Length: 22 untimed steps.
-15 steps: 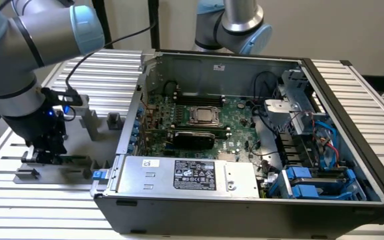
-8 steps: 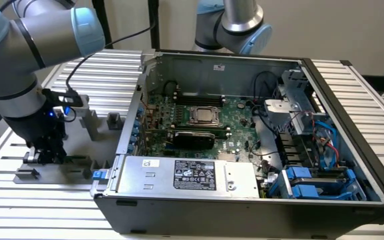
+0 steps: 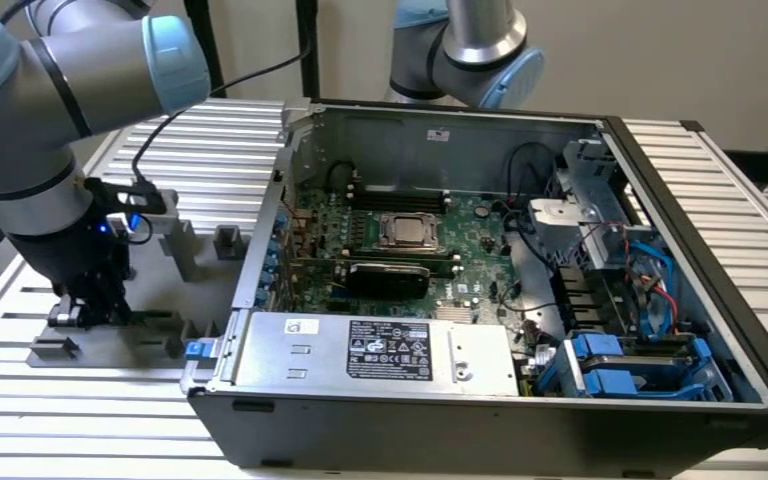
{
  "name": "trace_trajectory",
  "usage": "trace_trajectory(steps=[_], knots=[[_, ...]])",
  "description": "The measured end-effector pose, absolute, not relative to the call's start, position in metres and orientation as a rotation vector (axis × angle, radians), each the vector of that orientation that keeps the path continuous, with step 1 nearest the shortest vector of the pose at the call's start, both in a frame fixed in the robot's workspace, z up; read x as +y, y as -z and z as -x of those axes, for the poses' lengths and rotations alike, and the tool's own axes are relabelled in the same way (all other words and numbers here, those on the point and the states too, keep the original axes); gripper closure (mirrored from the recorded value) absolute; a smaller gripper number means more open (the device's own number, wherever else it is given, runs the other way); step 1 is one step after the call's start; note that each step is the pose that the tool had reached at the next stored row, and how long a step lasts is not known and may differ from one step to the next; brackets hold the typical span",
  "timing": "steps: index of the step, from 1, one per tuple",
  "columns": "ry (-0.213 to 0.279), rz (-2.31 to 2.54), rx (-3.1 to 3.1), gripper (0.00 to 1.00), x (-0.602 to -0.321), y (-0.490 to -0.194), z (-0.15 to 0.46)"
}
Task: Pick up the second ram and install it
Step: 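Pick up the second ram and move it above second insertion slot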
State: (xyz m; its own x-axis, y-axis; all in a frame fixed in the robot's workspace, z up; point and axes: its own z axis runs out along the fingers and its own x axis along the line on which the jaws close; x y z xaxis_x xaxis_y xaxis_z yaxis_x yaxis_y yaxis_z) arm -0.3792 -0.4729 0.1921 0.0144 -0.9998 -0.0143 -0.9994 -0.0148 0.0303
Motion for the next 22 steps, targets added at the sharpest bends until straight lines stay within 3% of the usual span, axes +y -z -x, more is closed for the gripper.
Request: trace_trajectory(steps=[5, 22], knots=[[0.049, -2.228, -2.198, 0.86, -0.4729, -0.1921, 0.3791], [0.048, -2.201, -2.224, 0.86, -0.4729, -0.1994, 0.3792]])
